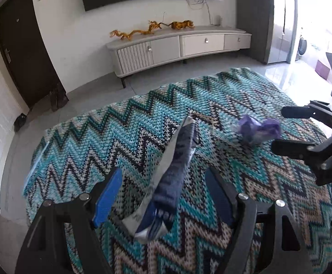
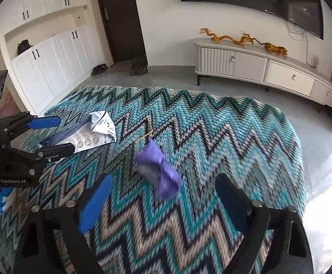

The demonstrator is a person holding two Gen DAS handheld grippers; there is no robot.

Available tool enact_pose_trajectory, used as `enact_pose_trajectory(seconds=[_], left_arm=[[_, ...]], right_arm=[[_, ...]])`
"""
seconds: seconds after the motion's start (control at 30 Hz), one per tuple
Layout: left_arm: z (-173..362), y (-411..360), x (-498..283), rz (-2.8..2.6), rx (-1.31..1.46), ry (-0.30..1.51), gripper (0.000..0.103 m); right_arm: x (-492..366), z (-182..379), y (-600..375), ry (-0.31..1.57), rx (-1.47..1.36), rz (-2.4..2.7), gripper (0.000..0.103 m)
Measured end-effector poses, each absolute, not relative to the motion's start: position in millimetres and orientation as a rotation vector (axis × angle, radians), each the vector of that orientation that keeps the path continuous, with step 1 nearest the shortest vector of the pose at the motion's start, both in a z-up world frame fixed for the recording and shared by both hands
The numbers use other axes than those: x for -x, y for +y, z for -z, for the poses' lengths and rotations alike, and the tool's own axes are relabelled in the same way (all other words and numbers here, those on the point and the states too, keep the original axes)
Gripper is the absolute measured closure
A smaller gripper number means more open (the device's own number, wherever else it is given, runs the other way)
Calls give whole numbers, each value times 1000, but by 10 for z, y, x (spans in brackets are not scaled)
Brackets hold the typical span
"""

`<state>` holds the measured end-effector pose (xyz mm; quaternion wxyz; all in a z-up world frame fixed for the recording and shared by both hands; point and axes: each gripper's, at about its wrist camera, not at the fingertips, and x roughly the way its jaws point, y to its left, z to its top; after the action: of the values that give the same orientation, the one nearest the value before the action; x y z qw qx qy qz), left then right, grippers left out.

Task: Collect trash
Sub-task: 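Grasp the blue-white wrapper with the left tool while the right tool grasps the purple bag, then carry both items over the bin and open both tools to drop them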

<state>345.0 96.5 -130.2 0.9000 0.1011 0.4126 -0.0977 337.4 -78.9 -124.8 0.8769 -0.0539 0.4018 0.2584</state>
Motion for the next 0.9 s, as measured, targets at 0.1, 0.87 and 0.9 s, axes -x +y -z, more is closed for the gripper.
enact_pose_trajectory(seconds=[0.1, 0.87, 0.9], left_arm=[[1385, 931, -3548, 196, -208, 884, 43], [1217, 953, -2966, 206, -119, 889, 87], [1196, 960, -2908, 207, -112, 888, 87]], right_arm=[[-3506, 1353, -717, 857, 106, -549, 29], [-2626, 1281, -1023, 865, 32, -555, 74], [-2494, 1248, -1076, 860, 22, -553, 74]])
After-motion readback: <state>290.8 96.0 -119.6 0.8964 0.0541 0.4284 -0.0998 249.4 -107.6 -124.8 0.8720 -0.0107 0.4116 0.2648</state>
